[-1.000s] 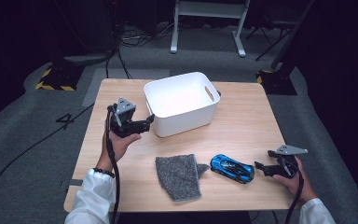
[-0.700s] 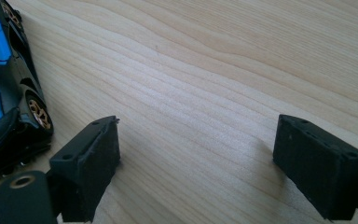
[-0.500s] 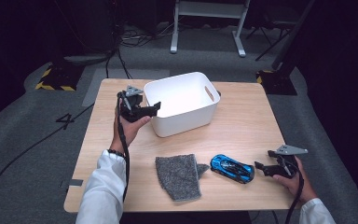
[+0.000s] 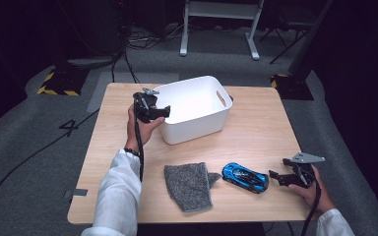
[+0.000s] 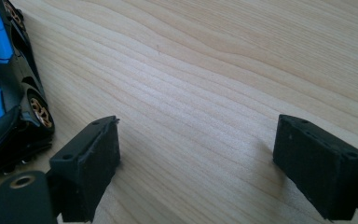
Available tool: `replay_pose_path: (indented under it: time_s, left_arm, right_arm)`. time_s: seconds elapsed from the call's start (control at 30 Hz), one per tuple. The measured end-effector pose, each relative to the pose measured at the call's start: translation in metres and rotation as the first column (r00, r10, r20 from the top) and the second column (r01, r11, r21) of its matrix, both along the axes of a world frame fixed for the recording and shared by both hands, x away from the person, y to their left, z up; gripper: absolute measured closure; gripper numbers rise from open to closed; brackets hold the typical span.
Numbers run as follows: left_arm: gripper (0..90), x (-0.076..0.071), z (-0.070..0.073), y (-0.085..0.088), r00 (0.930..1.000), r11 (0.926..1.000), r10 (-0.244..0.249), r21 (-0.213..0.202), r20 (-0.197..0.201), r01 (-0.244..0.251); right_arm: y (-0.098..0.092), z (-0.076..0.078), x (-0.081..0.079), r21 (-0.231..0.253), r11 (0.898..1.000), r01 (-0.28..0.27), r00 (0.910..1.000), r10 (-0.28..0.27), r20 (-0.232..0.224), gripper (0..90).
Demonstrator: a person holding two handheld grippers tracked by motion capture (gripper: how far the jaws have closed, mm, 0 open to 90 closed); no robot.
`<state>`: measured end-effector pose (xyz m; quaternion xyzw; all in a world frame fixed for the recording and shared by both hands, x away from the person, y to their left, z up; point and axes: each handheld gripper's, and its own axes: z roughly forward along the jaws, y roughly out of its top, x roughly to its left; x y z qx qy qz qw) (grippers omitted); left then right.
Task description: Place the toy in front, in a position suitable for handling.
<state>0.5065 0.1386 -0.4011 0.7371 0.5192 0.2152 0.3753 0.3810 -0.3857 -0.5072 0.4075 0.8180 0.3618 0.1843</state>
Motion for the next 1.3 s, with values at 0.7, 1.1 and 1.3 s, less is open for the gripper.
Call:
replay_pose_path:
  time_s: [0.7, 1.1, 1.3]
  left_arm:
    - [44.6, -0.039, 0.000, -0.019, 0.9906, 0.9918, -0.127, 0.024, 0.050, 0.126]
    - [22.8, -0.069, 0.015, -0.026, 0.9622, 0.9671, -0.254, 0.034, 0.097, 0.252]
    - [22.1, -0.085, 0.021, -0.012, 0.9529, 0.9625, -0.271, 0.019, 0.137, 0.271]
  right_arm:
    - [0.000, 0.000, -0.001, -0.001, 1.000, -0.002, 1.0000, 0.002, -0.001, 14.7]
    - [0.000, 0.000, -0.001, 0.000, 1.000, 0.001, 1.0000, -0.001, -0.002, 14.7]
    - [0.000, 0.000, -0.001, -0.001, 1.000, 0.001, 1.0000, -0.001, -0.002, 14.7]
